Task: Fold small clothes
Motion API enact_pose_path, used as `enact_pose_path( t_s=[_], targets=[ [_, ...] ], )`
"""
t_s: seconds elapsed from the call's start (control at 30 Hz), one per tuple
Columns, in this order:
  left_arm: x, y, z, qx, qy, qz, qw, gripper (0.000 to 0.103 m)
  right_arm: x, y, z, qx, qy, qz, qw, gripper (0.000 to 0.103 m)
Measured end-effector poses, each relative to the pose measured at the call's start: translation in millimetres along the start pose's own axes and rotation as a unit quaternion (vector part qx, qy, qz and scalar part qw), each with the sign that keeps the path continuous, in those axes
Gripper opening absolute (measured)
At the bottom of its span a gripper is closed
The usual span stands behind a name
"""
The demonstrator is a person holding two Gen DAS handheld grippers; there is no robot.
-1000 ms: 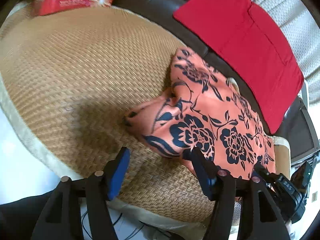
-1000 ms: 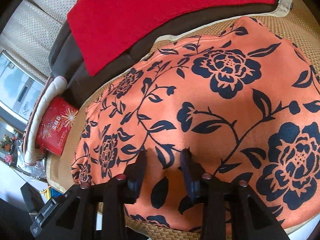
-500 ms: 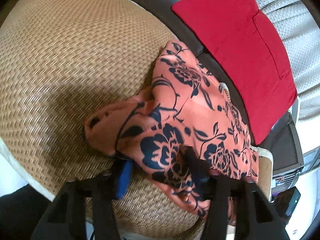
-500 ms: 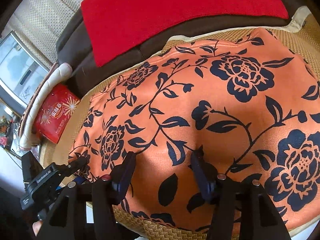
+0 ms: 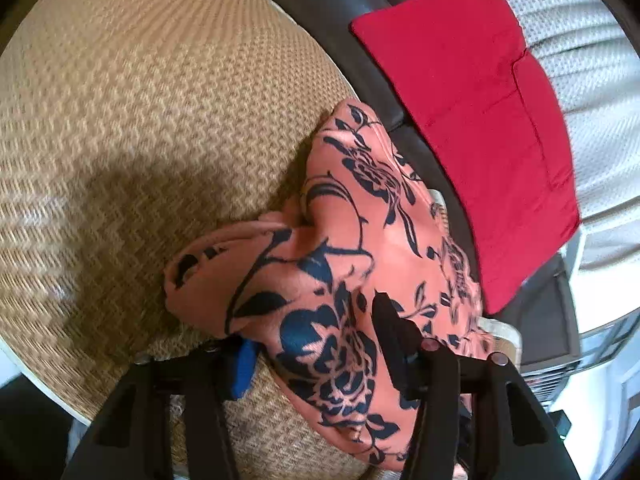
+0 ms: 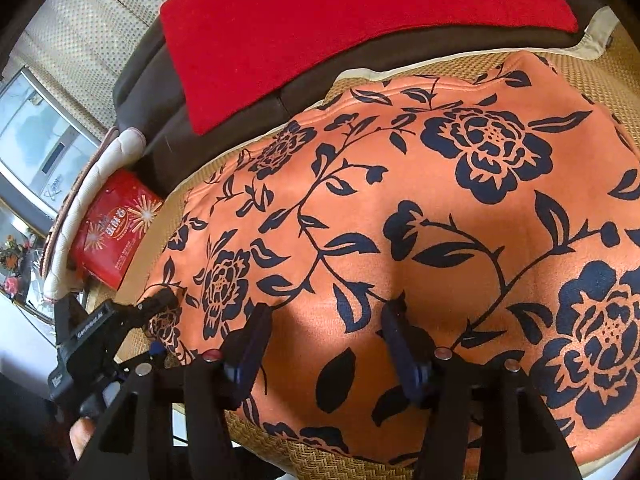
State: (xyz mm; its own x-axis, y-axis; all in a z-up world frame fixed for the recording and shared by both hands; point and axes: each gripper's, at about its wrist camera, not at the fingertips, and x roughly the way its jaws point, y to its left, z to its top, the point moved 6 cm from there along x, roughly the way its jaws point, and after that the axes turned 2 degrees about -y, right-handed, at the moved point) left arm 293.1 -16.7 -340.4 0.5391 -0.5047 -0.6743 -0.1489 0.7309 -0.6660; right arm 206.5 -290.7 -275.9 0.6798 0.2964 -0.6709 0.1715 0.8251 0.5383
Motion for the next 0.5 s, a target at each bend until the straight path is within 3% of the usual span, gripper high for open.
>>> enact_pose_path(
  t_s=[0.13, 0.23, 0.3, 0.37, 0.5],
  targets=[
    [-1, -25, 6, 0.071, -0.017, 0.037, 0.9966, 0.021, -2, -6, 1, 0.007, 0.002, 0.000, 1.000, 0.050],
    [-11, -62, 2, 0.169, -0.049, 0.035, 0.9838, 0.019, -4, -14, 2, 0.024, 0.007, 0.005, 1.000, 0.039],
    [-17, -89, -8, 0.243, -0.071, 0.030, 0.9669, 0.018, -7, -21, 3, 0.042, 0.014, 0.018, 0.999, 0.033],
    [-18, -114, -23, 0.321, -0.089, 0.037, 0.9422, 0.018, -10, -29, 6, 0.067, 0.022, 0.039, 0.997, 0.033],
    [-6, -140, -64, 0.426, -0.086, 0.053, 0.8992, 0.016, -16, -37, 17, 0.102, 0.047, 0.095, 0.989, 0.037]
  ],
)
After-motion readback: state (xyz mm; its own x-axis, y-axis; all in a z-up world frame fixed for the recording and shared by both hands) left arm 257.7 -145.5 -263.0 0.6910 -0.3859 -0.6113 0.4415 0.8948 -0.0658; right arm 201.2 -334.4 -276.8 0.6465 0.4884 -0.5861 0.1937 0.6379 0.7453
